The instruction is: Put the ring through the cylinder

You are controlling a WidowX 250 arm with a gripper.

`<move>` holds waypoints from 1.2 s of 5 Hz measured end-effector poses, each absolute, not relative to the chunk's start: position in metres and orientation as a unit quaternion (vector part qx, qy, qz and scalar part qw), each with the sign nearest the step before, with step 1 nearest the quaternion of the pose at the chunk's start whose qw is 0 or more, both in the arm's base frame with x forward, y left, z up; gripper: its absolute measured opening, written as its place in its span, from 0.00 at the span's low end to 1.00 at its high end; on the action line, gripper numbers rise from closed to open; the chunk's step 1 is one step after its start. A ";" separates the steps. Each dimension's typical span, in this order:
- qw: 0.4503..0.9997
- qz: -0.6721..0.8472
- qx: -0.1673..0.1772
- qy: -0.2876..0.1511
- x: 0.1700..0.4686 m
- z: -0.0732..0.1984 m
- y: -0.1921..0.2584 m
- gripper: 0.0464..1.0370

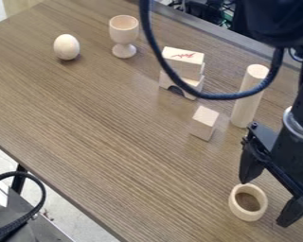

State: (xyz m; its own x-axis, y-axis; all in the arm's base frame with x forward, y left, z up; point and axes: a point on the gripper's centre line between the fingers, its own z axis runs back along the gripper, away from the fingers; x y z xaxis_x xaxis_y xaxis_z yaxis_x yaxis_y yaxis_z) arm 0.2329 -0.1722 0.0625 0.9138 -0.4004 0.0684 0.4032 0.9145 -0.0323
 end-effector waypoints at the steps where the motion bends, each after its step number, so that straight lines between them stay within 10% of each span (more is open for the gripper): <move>1: 0.978 -0.206 -0.015 -0.013 0.229 0.053 -0.169 0.96; 6: 0.985 -0.165 -0.047 -0.038 0.240 0.063 -0.147 0.96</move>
State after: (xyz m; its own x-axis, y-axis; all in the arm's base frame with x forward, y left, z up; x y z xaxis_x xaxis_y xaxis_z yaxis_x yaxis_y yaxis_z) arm 0.2398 -0.1471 0.0635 0.9430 -0.3207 0.0894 0.3277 0.9414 -0.0793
